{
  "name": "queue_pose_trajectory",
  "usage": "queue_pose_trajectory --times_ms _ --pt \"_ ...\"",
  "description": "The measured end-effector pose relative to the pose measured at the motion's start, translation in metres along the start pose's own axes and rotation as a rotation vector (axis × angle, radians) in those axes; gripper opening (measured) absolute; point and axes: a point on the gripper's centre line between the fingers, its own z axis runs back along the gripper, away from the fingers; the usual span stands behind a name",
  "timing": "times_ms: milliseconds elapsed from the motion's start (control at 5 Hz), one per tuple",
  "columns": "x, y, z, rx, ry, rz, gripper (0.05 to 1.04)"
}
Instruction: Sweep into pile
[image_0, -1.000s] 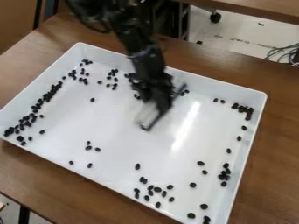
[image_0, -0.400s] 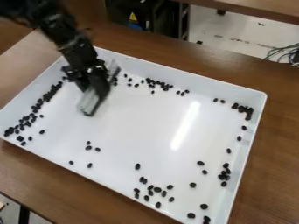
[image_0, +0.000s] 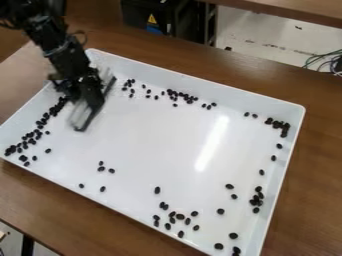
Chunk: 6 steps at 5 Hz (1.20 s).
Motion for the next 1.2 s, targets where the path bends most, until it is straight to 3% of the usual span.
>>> queue_pose_trajectory --times_ms 200,400,600,1000,1200 --pt "-0.007 0.002 0.004 0.017 0.008 -0.009 0.362" --pt "-0.010 -0.017 0.011 0.021 -0.003 -0.051 0.362" --pt "-0.005 -0.050 0.011 0.020 0.000 -0.130 0.362" --pt "-0.017 -0.146 0.008 0.123 0.045 -0.322 0.362" --pt "-0.026 -0.197 -0.015 0.133 0.106 -0.436 0.362"
